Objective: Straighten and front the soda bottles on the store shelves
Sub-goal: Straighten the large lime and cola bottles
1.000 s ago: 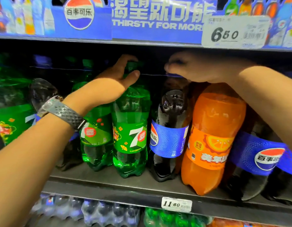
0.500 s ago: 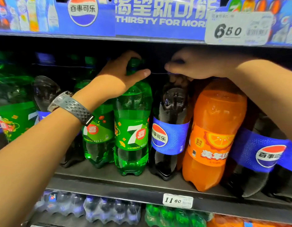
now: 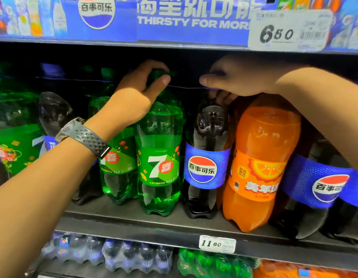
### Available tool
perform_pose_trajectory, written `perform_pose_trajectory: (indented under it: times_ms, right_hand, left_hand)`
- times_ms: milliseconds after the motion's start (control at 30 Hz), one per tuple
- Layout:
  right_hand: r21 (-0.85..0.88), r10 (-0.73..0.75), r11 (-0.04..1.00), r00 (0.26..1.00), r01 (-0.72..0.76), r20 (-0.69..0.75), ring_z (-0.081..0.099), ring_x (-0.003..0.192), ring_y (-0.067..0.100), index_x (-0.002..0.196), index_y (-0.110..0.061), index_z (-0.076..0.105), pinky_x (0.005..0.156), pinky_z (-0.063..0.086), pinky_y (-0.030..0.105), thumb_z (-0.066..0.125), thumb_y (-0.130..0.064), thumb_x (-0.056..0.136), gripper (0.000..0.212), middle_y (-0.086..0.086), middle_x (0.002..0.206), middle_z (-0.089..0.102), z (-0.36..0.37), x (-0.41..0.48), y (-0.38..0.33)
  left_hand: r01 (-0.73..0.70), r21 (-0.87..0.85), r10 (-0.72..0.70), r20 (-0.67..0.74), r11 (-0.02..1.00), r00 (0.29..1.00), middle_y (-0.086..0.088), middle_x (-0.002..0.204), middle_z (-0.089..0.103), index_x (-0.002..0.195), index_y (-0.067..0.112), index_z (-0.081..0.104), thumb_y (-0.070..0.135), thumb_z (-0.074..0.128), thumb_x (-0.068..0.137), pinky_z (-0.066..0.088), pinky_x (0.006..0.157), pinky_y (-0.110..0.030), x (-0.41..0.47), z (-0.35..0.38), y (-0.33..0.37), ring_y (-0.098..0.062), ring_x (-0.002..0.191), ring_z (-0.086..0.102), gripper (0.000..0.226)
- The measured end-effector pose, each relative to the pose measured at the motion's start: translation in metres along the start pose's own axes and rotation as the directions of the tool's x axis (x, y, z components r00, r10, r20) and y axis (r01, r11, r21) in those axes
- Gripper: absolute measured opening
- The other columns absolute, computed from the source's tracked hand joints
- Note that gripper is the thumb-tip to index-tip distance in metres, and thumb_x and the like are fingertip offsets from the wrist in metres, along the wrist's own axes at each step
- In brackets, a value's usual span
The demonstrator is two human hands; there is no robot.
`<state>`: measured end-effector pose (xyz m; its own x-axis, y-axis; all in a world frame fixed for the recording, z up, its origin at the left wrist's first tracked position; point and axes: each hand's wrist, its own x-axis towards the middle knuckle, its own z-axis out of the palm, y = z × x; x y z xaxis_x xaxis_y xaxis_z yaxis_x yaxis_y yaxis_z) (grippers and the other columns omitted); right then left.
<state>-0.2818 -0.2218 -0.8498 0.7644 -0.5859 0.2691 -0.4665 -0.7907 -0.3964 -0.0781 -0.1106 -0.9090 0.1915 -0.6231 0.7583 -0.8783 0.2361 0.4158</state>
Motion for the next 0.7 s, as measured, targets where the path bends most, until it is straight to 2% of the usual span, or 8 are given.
perform_pose_trajectory:
  times_ms: [33, 133, 200, 267, 400, 433, 533, 700]
  right_hand:
    - [-0.011, -0.006, 1.0, 1.0, 0.006, -0.015, 0.07, 0.077, 0.029, 0.1, -0.002, 0.06, 0.073, 0.058, 0.042, 0.045, -0.04, 0.098, 0.04, 0.013, 0.09, 0.07, 0.001, 0.001, 0.0]
    - [-0.057, -0.002, 0.998, 0.997, -0.003, -0.079, 0.068, 0.076, 0.029, 0.103, -0.004, 0.057, 0.076, 0.055, 0.044, 0.042, -0.043, 0.098, 0.042, 0.013, 0.094, 0.07, 0.01, 0.002, -0.004]
    - [-0.121, 0.035, 0.991, 0.986, -0.055, -0.164, 0.066, 0.077, 0.03, 0.098, -0.009, 0.058, 0.079, 0.053, 0.043, 0.039, -0.054, 0.094, 0.049, 0.013, 0.091, 0.069, 0.014, 0.004, -0.005]
    - [-0.197, -0.004, 0.98, 0.971, -0.044, -0.238, 0.065, 0.074, 0.029, 0.093, -0.009, 0.059, 0.078, 0.052, 0.04, 0.039, -0.056, 0.094, 0.052, 0.013, 0.086, 0.068, 0.017, 0.002, -0.006]
    - [-0.087, -0.035, 0.996, 0.987, 0.022, -0.155, 0.068, 0.071, 0.03, 0.1, 0.002, 0.056, 0.057, 0.051, 0.027, 0.039, -0.037, 0.101, 0.043, 0.013, 0.089, 0.07, 0.013, -0.002, -0.009]
    - [-0.067, -0.035, 0.997, 0.991, 0.026, -0.129, 0.069, 0.074, 0.031, 0.103, 0.004, 0.056, 0.057, 0.052, 0.027, 0.038, -0.033, 0.101, 0.041, 0.015, 0.092, 0.07, 0.012, -0.002, -0.009]
    - [0.017, -0.048, 0.999, 0.996, 0.05, -0.078, 0.067, 0.085, 0.035, 0.108, 0.006, 0.056, 0.072, 0.055, 0.039, 0.038, -0.025, 0.102, 0.036, 0.021, 0.102, 0.067, 0.011, -0.003, -0.011]
    - [0.082, -0.048, 0.995, 0.995, 0.055, -0.091, 0.062, 0.078, 0.019, 0.114, 0.006, 0.054, 0.066, 0.046, 0.023, 0.038, -0.021, 0.102, 0.033, 0.018, 0.101, 0.064, 0.015, -0.004, -0.01]
  left_hand:
    - [0.007, -0.033, -0.007, 0.002, 0.999, 1.0, 0.006, 0.079, 0.055, 0.114, 0.028, 0.057, 0.042, 0.047, 0.091, 0.037, 0.061, -0.019, -0.001, 0.001, 0.0, -0.005, 0.064, 0.048, 0.029]
    - [0.086, -0.229, -0.103, -0.064, 0.97, 0.993, -0.013, 0.095, 0.065, 0.096, 0.035, 0.056, 0.06, 0.045, 0.085, 0.045, 0.082, -0.035, -0.003, 0.012, 0.009, -0.027, 0.089, 0.059, 0.03]
    - [0.08, -0.218, -0.125, -0.2, 0.973, 0.972, -0.011, 0.085, 0.067, 0.088, 0.034, 0.058, 0.069, 0.047, 0.081, 0.047, 0.075, -0.037, -0.003, 0.019, 0.013, -0.023, 0.079, 0.061, 0.037]
    - [0.058, -0.157, -0.102, -0.29, 0.986, 0.952, -0.004, 0.079, 0.069, 0.09, 0.03, 0.064, 0.066, 0.052, 0.082, 0.049, 0.068, -0.036, -0.002, 0.021, 0.014, -0.018, 0.072, 0.062, 0.039]
    - [0.083, -0.181, -0.129, -0.263, 0.98, 0.956, -0.008, 0.087, 0.071, 0.097, 0.024, 0.068, 0.056, 0.055, 0.083, 0.051, 0.075, -0.04, 0.004, 0.02, 0.007, -0.025, 0.082, 0.065, 0.038]
    - [0.089, -0.175, -0.133, -0.258, 0.981, 0.957, -0.011, 0.088, 0.071, 0.098, 0.024, 0.068, 0.054, 0.054, 0.083, 0.051, 0.077, -0.039, 0.006, 0.02, 0.006, -0.027, 0.084, 0.065, 0.037]
    - [0.097, -0.168, -0.14, -0.263, 0.981, 0.955, -0.011, 0.088, 0.071, 0.099, 0.023, 0.07, 0.051, 0.052, 0.084, 0.051, 0.079, -0.038, 0.007, 0.02, 0.005, -0.028, 0.086, 0.065, 0.037]
    - [0.095, -0.173, -0.136, -0.245, 0.98, 0.96, -0.008, 0.091, 0.071, 0.1, 0.022, 0.07, 0.05, 0.048, 0.086, 0.05, 0.081, -0.038, 0.008, 0.022, 0.002, -0.026, 0.089, 0.065, 0.038]
